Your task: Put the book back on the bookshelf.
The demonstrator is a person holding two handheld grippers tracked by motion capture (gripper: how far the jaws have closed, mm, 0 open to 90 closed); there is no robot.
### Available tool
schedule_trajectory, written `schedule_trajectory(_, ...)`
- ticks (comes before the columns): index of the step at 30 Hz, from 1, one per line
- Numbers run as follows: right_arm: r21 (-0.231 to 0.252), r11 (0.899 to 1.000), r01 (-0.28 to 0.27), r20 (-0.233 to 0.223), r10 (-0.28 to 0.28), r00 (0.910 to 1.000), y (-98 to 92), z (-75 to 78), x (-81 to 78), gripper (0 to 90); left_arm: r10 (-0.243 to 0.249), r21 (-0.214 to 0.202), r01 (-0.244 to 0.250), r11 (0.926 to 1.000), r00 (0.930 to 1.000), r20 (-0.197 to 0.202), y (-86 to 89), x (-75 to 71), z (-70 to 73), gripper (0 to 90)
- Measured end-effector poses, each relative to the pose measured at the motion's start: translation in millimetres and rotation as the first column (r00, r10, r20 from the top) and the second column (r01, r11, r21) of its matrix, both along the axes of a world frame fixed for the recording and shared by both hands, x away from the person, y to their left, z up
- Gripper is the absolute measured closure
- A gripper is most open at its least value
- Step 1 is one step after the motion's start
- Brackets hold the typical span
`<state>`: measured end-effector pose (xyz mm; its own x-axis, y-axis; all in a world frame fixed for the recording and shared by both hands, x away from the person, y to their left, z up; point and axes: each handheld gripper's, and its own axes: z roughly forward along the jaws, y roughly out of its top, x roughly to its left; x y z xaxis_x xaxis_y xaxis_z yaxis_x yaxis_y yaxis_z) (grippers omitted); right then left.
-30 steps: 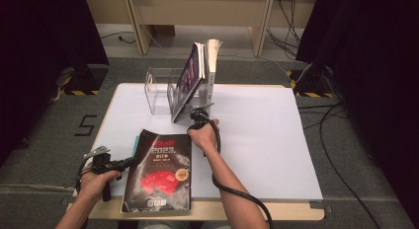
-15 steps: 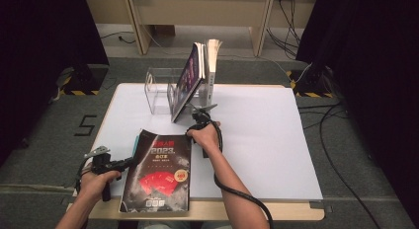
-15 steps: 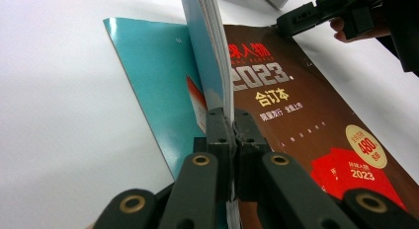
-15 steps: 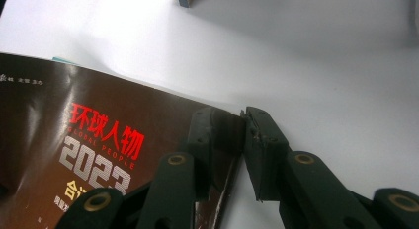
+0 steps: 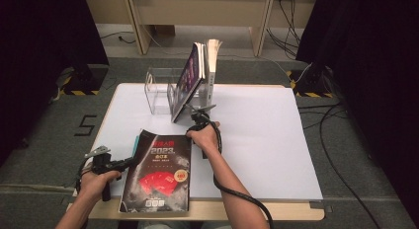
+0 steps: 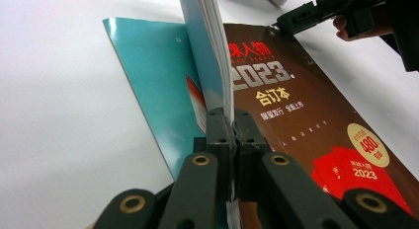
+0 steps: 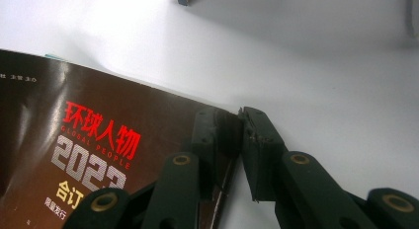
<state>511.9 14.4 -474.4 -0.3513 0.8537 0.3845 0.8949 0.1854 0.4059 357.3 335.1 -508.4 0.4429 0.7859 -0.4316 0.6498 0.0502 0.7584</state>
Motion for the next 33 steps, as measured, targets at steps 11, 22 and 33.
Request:
schedule_trajectory(11, -0.05, 0.999, -0.009, 0.023, 0.01, 0.9997, 5.7, 1.7, -2.1, 79.1, 0.003, 0.003, -0.003, 1.0, 1.0, -0.003, -0.4, 0.0, 0.3, 87.2)
schedule_trajectory(22, -0.066, 0.998, -0.017, 0.046, 0.02, 0.9988, 6.4, 2.7, -3.6, 84.5, 0.012, 0.014, -0.012, 0.9998, 0.9999, -0.007, -1.7, -0.4, 1.6, 87.2)
schedule_trajectory(33, -0.06, 0.998, -0.021, 0.091, 0.026, 0.9955, 8.3, 3.5, -9.3, 87.7, 0.025, 0.001, -0.025, 0.9997, 0.9996, -0.012, -1.5, -0.9, 1.7, 87.1)
